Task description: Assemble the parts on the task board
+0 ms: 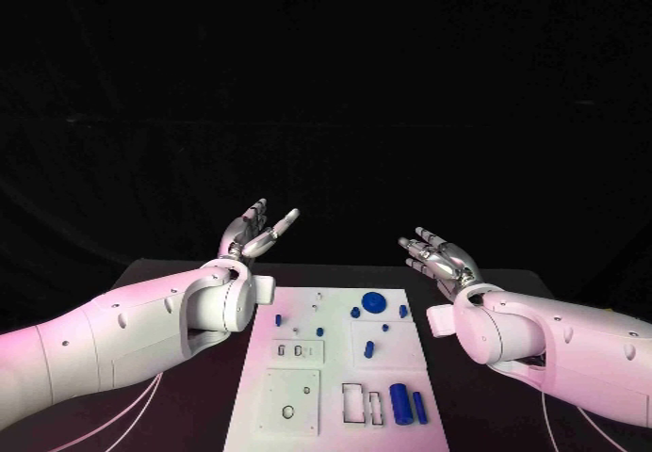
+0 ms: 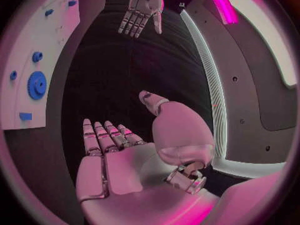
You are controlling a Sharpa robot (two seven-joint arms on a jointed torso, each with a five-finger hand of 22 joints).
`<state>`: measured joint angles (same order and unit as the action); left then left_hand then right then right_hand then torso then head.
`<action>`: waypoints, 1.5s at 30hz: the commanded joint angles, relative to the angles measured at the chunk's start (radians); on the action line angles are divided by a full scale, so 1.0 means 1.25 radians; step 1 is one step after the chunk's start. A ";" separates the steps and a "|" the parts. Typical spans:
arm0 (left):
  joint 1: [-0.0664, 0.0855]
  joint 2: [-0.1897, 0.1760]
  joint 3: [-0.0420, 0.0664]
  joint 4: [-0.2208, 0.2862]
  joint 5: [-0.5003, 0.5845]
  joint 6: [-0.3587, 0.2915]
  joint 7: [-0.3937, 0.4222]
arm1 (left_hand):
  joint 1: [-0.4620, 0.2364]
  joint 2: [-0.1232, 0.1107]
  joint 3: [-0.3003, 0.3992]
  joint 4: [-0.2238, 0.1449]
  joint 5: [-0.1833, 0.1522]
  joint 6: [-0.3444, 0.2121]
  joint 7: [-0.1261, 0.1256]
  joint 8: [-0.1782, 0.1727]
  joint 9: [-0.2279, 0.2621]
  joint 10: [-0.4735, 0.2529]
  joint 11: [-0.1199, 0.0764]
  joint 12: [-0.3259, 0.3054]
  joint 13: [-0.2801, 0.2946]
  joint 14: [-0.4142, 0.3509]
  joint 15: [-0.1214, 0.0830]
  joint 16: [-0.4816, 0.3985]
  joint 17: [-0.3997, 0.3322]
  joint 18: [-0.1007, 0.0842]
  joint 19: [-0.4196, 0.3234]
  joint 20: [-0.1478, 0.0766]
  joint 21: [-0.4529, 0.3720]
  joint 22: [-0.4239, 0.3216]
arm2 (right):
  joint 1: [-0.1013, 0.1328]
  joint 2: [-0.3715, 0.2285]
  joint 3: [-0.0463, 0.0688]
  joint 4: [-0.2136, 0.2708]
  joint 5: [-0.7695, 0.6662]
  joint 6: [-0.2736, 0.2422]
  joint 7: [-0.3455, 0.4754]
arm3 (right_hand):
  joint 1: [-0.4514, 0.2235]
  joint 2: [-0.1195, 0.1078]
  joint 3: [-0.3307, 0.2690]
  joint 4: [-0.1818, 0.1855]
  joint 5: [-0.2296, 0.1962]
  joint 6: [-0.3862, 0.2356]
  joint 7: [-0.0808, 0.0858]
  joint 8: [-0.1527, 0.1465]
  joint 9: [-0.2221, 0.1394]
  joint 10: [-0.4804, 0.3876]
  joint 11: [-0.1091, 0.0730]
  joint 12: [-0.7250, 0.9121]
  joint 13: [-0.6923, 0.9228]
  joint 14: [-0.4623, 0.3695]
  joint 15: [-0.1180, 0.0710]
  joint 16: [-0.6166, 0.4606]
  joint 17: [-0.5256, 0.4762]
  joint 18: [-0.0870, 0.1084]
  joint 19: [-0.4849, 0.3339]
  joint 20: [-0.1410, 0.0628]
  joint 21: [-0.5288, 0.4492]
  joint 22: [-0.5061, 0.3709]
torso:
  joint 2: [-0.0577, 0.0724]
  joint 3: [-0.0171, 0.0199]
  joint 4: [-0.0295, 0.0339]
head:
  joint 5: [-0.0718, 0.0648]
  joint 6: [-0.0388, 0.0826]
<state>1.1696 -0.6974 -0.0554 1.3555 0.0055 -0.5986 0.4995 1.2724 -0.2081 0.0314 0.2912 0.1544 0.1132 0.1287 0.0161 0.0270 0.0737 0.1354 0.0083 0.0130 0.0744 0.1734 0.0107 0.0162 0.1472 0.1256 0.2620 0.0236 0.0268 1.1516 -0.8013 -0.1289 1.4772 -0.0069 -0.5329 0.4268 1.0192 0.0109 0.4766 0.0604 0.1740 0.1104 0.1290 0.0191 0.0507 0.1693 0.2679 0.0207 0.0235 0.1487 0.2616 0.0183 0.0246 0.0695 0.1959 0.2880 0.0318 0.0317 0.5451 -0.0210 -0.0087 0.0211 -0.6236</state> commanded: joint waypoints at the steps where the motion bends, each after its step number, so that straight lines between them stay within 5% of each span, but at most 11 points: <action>1: 0.002 0.003 0.000 -0.001 0.001 0.060 0.005 | 0.026 -0.002 0.000 0.008 0.005 0.009 0.049 0.005 0.002 0.003 0.010 0.005 0.002 0.002 0.007 0.004 0.002 0.012 0.002 0.010 0.005 0.001 | 0.010 -0.001 -0.010 -0.010 -0.029 0.146 -0.046 | 0.027 -0.006 0.010 -0.023 -0.002 0.016 0.138 0.007 0.005 0.016 0.006 0.005 0.003 0.018 0.006 0.009 0.004 0.011 0.012 0.005 0.009 0.004 | 0.000 -0.0005 -0.0001 | 0.000 0.000; 3: 0.002 0.003 0.000 -0.001 0.001 0.060 0.005 | 0.029 0.005 0.005 0.008 0.003 0.018 0.056 0.008 0.004 0.012 0.017 0.007 0.003 0.012 0.011 0.007 0.004 0.012 0.002 0.014 0.007 0.002 | 0.015 -0.002 -0.016 -0.014 -0.031 0.163 -0.052 | 0.047 -0.012 0.016 -0.043 -0.008 0.035 0.138 0.013 0.012 0.041 0.008 0.010 0.006 0.046 0.009 0.016 0.010 0.011 0.031 0.006 0.016 0.008 | 0.000 -0.0005 -0.0001 | 0.000 0.000; 7: 0.002 0.003 0.000 -0.001 0.001 0.060 0.005 | 0.050 0.045 0.029 0.007 -0.008 0.085 0.083 0.028 0.020 0.081 0.046 0.021 0.012 0.072 0.033 0.025 0.018 0.001 0.021 0.025 0.018 0.008 | 0.018 -0.003 -0.020 -0.017 -0.033 0.175 -0.056 | 0.139 -0.043 0.029 -0.118 -0.011 0.239 0.134 0.087 0.078 0.306 -0.004 0.068 0.031 0.321 -0.015 0.104 0.060 0.035 0.186 0.002 0.074 0.037 | 0.000 -0.0005 -0.0001 | 0.000 0.000; 8: 0.002 -0.018 0.000 0.000 0.001 0.112 -0.005 | 0.056 0.054 0.034 0.002 -0.010 0.116 0.091 0.039 0.027 0.114 0.059 0.029 0.016 0.110 0.036 0.037 0.026 -0.003 0.037 0.027 0.026 0.012 | 0.024 0.002 -0.019 -0.051 -0.243 0.089 -0.025 | 0.150 -0.046 0.029 -0.126 -0.007 0.276 0.132 0.101 0.089 0.357 -0.009 0.076 0.033 0.362 -0.021 0.117 0.066 0.041 0.227 0.002 0.089 0.044 | 0.002 -0.0016 -0.0008 | 0.002 -0.009; 10: 0.003 -0.025 0.000 0.003 0.001 0.123 -0.004 | 0.075 0.085 0.056 0.002 -0.018 0.208 0.106 0.071 0.048 0.227 0.075 0.050 0.026 0.240 0.064 0.084 0.054 -0.032 0.124 0.027 0.067 0.034 | 0.026 0.004 -0.019 -0.060 -0.300 0.070 -0.022 | 0.172 -0.052 0.035 -0.141 0.005 0.381 0.125 0.141 0.118 0.507 -0.023 0.110 0.044 0.482 -0.038 0.160 0.087 0.058 0.353 0.000 0.137 0.067 | 0.004 -0.0014 -0.0012 | 0.001 -0.010; 12: 0.004 -0.033 0.000 0.007 -0.003 0.132 -0.003 | 0.099 0.098 0.067 -0.001 -0.023 0.319 0.111 0.113 0.074 0.420 0.087 0.090 0.040 0.457 0.040 0.162 0.097 -0.019 0.344 0.024 0.171 0.087 | 0.031 0.006 -0.019 -0.070 -0.367 0.052 -0.021 | 0.185 -0.060 0.042 -0.151 0.008 0.458 0.116 0.169 0.136 0.551 -0.034 0.112 0.038 0.523 -0.052 0.175 0.092 0.073 0.389 -0.001 0.159 0.074 | 0.006 -0.0013 -0.0016 | 0.001 -0.011; 13: 0.004 -0.036 0.000 0.010 -0.006 0.135 -0.003 | 0.108 0.101 0.071 -0.003 -0.024 0.375 0.113 0.135 0.087 0.516 0.087 0.112 0.047 0.520 0.032 0.188 0.110 -0.008 0.383 0.023 0.193 0.095 | 0.033 0.006 -0.019 -0.073 -0.393 0.048 -0.022 | 0.191 -0.066 0.050 -0.157 0.008 0.513 0.107 0.187 0.146 0.587 -0.045 0.115 0.035 0.557 -0.064 0.187 0.096 0.084 0.419 -0.002 0.177 0.081 | 0.009 -0.0008 -0.0016 | 0.001 -0.010; 19: 0.009 -0.067 0.000 0.038 -0.036 0.171 -0.013 | 0.156 0.097 0.089 -0.009 -0.026 0.554 0.086 0.205 0.126 0.706 0.041 0.133 0.047 0.683 -0.021 0.252 0.159 0.029 0.539 0.001 0.289 0.127 | 0.053 0.008 -0.018 -0.088 -0.573 0.055 -0.047 | 0.204 -0.082 0.073 -0.166 -0.001 0.581 0.087 0.193 0.140 0.679 -0.068 0.088 0.031 0.651 -0.095 0.205 0.109 0.090 0.503 -0.028 0.243 0.108 | 0.024 0.0022 -0.0016 | 0.000 -0.007; 28: 0.020 -0.119 0.008 0.112 -0.070 0.192 -0.028 | 0.187 0.070 0.127 -0.004 -0.028 0.606 0.062 0.209 0.129 0.831 0.005 0.115 0.046 0.838 -0.074 0.330 0.250 0.029 0.655 -0.055 0.391 0.171 | 0.089 0.014 -0.017 -0.088 -0.846 0.104 -0.142 | 0.202 -0.097 0.044 -0.160 -0.016 0.638 0.064 0.191 0.139 0.767 -0.098 0.059 0.034 0.777 -0.135 0.238 0.153 0.088 0.555 -0.071 0.355 0.174 | 0.063 0.0006 0.0051 | -0.003 0.001; 32: 0.026 -0.149 0.013 0.155 -0.074 0.208 -0.033 | 0.185 0.061 0.139 -0.004 -0.028 0.612 0.059 0.205 0.130 0.843 0.001 0.101 0.045 0.851 -0.079 0.352 0.280 0.028 0.660 -0.063 0.416 0.185 | 0.105 0.019 -0.016 -0.078 -1.013 0.138 -0.217 | 0.190 -0.123 0.030 -0.152 0.025 0.668 0.048 0.200 0.148 0.804 -0.113 0.059 0.041 0.836 -0.156 0.271 0.193 0.091 0.582 -0.086 0.398 0.200 | 0.083 -0.0009 0.0073 | -0.005 0.004; 45: 0.038 -0.184 0.020 0.228 -0.076 0.243 -0.039 | 0.178 0.056 0.149 -0.004 -0.029 0.613 0.059 0.198 0.129 0.843 0.002 0.083 0.044 0.846 -0.079 0.366 0.305 0.027 0.654 -0.065 0.434 0.196 | 0.128 0.049 -0.016 -0.048 -1.299 0.244 -0.364 | 0.172 -0.174 0.025 -0.098 0.011 0.667 0.013 0.185 0.165 0.814 -0.149 0.043 0.087 1.025 -0.210 0.502 0.428 0.090 0.723 -0.147 0.585 0.318 | 0.129 -0.0108 0.0122 | -0.014 0.005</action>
<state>1.2150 -0.9290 -0.0318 1.6353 -0.0789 -0.3337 0.4527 1.4936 -0.1284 0.2102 0.2855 0.1239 0.8784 0.2033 0.2705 0.1893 1.1245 0.1342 0.1151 0.0690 1.1333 0.0753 0.4628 0.3965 0.1785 0.9468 0.1853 0.5632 0.2706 1.3110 -0.7429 -0.1494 1.4141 -1.4830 -0.2990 0.0471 1.2338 -0.1994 0.5095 -0.0659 0.1879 0.9436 0.1491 0.2529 0.2572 1.1880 0.0820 0.0757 0.1306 1.4261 -0.0017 0.6418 0.5560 0.1713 1.0987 0.1038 0.7639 0.4320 0.6887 -0.0311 0.0041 0.0049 -0.6173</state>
